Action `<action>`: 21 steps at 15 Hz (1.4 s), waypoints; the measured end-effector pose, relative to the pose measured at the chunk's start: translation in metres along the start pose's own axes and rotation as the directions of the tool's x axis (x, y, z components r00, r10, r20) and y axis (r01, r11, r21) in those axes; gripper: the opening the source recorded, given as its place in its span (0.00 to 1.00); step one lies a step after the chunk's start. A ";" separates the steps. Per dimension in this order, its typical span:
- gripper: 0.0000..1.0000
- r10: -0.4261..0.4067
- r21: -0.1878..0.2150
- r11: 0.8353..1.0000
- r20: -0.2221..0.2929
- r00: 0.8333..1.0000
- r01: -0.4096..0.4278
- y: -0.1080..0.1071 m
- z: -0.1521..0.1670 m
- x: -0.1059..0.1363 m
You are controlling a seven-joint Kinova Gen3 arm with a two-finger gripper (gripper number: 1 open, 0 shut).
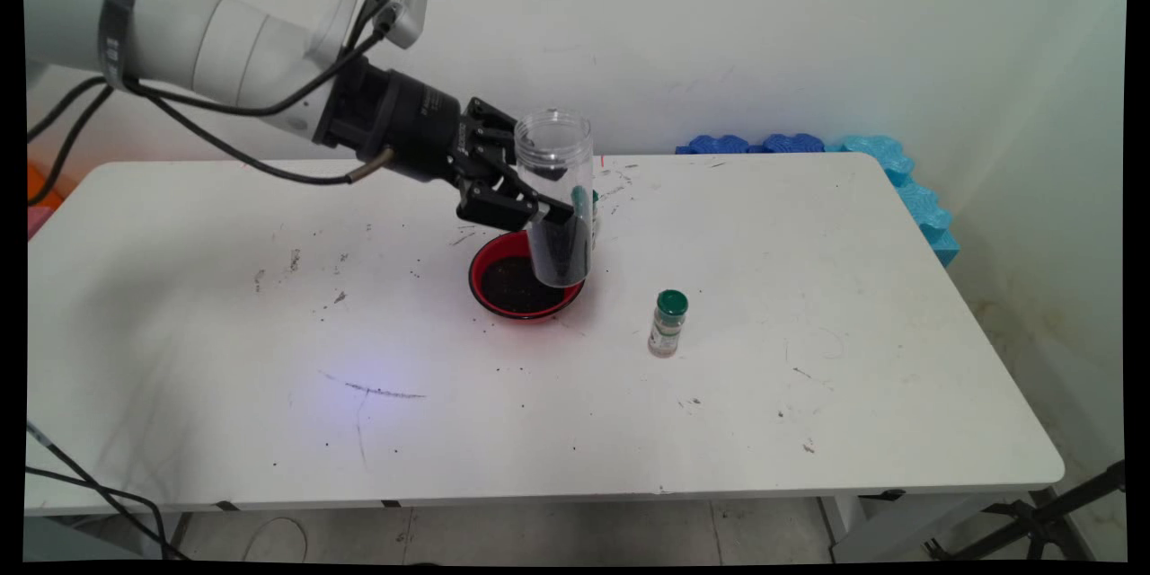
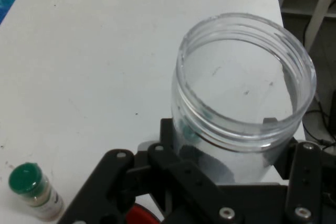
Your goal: Place the picked object on the table
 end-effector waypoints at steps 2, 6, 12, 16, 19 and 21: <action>0.00 -0.008 -0.001 1.000 0.002 1.000 0.008 0.003 0.004 -0.008; 0.00 -0.018 -0.002 1.000 0.010 1.000 0.018 0.010 0.017 -0.027; 0.00 -0.038 -0.015 0.999 0.016 0.999 0.038 0.021 0.048 -0.060; 0.00 -0.061 -0.029 0.998 0.019 0.998 0.062 0.030 0.066 -0.079; 0.00 -0.089 -0.033 0.995 0.024 0.996 0.090 0.035 0.077 -0.092; 0.00 -0.109 -0.035 0.993 0.027 0.994 0.110 0.038 0.083 -0.101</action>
